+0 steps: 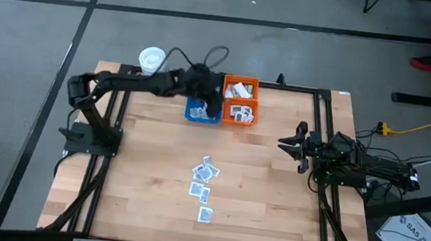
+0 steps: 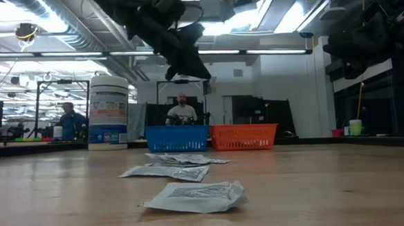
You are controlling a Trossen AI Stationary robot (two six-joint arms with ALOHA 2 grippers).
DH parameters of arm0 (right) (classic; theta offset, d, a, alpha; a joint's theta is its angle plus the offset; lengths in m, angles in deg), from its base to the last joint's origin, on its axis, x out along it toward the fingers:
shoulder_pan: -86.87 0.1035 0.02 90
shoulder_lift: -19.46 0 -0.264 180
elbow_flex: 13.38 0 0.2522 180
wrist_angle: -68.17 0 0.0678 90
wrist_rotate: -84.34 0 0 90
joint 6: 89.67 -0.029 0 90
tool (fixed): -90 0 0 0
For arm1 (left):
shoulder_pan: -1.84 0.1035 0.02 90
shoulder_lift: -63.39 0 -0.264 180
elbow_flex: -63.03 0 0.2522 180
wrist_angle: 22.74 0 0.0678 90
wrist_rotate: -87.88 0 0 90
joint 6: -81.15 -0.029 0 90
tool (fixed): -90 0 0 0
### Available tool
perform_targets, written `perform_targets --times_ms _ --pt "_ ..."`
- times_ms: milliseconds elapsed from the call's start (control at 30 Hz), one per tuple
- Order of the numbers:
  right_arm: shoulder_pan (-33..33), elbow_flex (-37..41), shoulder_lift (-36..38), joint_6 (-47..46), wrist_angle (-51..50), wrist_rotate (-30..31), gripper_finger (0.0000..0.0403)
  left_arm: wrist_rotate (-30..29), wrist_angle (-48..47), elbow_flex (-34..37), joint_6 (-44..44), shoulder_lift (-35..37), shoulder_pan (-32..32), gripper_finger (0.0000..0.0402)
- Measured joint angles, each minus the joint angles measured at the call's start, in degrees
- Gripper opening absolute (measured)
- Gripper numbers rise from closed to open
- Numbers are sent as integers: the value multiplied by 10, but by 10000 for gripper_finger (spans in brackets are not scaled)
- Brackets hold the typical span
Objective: Pick & Place First Aid Supplies
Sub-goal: Put the alcohol pad into the black bin
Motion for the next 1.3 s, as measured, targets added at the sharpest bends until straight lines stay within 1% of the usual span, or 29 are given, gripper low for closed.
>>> perform_targets --times_ms 233,500,867,1100,1200,1300 --pt "0 0 0 0 0 0 100 -18 6 0 -22 -4 79 1" --pt "0 0 0 0 0 0 100 -23 2 0 -38 -34 128 2" --pt "0 0 0 0 0 0 100 -21 6 0 -122 -60 145 2" --pt "0 0 0 0 0 0 100 -27 5 0 -137 -61 148 4" --pt "0 0 0 0 0 0 100 -26 5 0 -137 -61 148 21" --pt "0 0 0 0 0 0 100 -25 5 0 -137 -61 148 52"
